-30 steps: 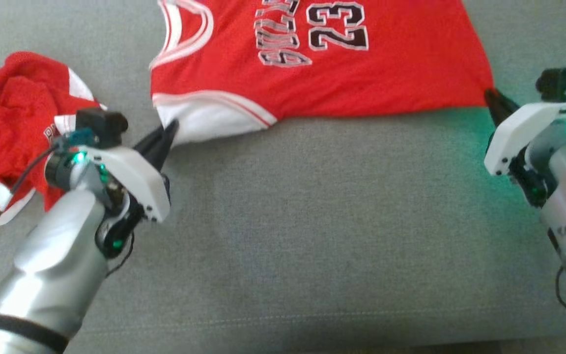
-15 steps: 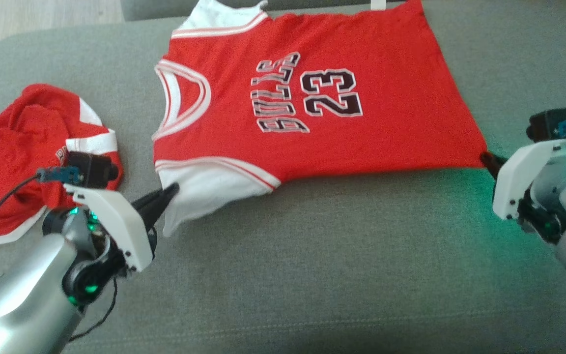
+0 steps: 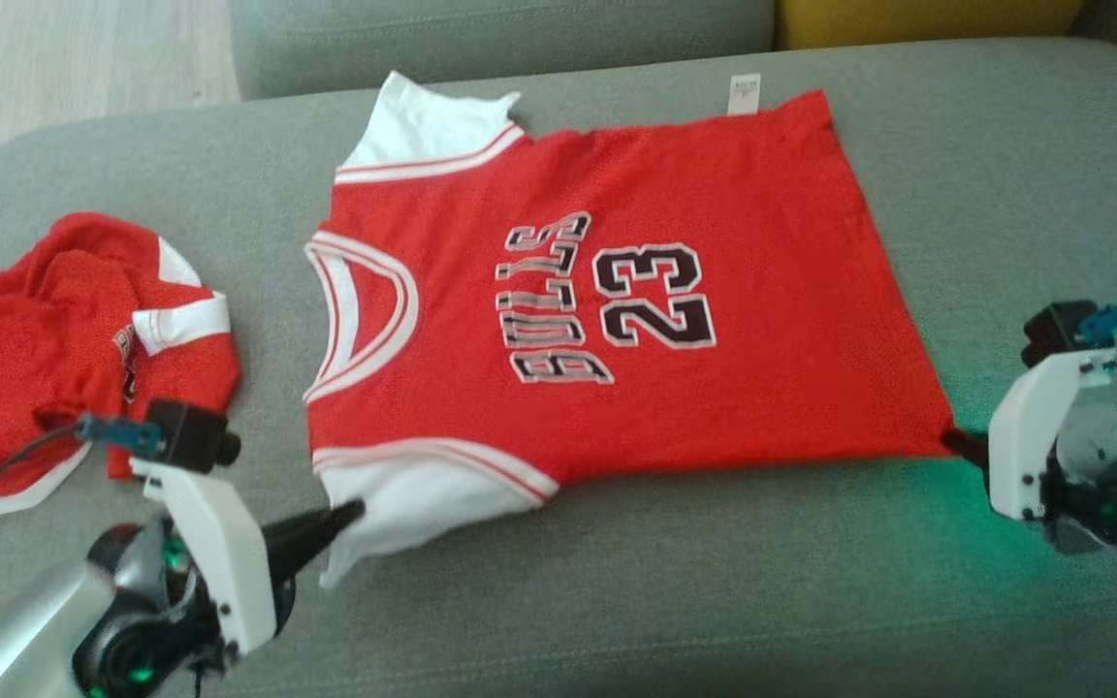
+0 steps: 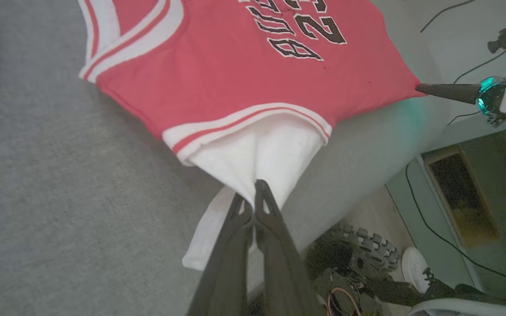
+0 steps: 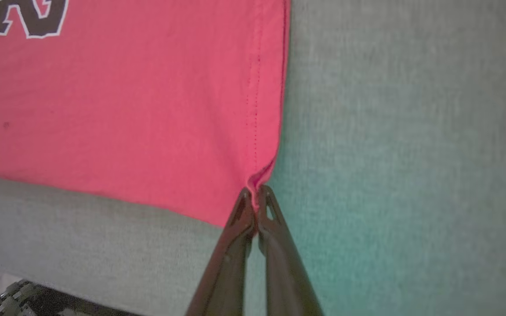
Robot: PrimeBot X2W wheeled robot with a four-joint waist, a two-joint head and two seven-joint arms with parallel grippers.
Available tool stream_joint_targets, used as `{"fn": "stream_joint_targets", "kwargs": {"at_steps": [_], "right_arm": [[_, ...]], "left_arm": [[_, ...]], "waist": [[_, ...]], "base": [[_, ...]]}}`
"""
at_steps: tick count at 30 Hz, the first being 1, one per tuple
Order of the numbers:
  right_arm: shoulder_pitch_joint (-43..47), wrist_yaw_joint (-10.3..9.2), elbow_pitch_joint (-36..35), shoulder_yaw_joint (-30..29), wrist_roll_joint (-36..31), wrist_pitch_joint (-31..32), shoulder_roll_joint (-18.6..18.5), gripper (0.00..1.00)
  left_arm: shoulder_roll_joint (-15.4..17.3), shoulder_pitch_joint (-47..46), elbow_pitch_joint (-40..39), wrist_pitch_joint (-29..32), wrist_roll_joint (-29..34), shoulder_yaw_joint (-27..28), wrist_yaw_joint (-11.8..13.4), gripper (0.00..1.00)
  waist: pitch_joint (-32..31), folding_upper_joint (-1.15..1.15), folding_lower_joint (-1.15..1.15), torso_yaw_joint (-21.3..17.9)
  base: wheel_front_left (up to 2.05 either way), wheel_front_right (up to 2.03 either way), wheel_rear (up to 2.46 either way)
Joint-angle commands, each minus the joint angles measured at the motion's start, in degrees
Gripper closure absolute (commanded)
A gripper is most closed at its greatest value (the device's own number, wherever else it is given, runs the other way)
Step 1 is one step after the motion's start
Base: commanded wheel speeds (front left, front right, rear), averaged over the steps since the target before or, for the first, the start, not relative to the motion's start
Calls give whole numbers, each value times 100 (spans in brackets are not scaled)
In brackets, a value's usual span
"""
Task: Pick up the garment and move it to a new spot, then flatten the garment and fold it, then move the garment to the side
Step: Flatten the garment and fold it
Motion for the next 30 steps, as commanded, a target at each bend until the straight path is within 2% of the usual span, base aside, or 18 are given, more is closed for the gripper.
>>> {"fn": "stream_joint_targets", "kwargs": {"at_steps": [1,7,12,23,30], "right_arm": [[112,42,-120,18,86,68,-242,100],[366,42,-634,57,573,627,-552,100],[337,42,-846,-37,658,623,-674,100],[-364,42,-748,-235,443,641,-466,100],[-898,42,-397,-373,210,438,-256,100]], "left_arm": [[309,-180,-181,30,-61,268,17,100],[610,107,-630,290,-294,256,89,100],[692,132,-864,354,-345,290,187,100],[673,-313,-995,429,-404,513,306,100],[401,-793,-791,400,-438,620,250,100]], "waist": [[-28,0,1,-19],[-93,0,1,-70],[-43,0,1,-90],[190,0,1,-116],[521,0,1,-77]], "base": [[0,0,0],[0,0,0],[0,0,0],[0,0,0],[0,0,0]]}}
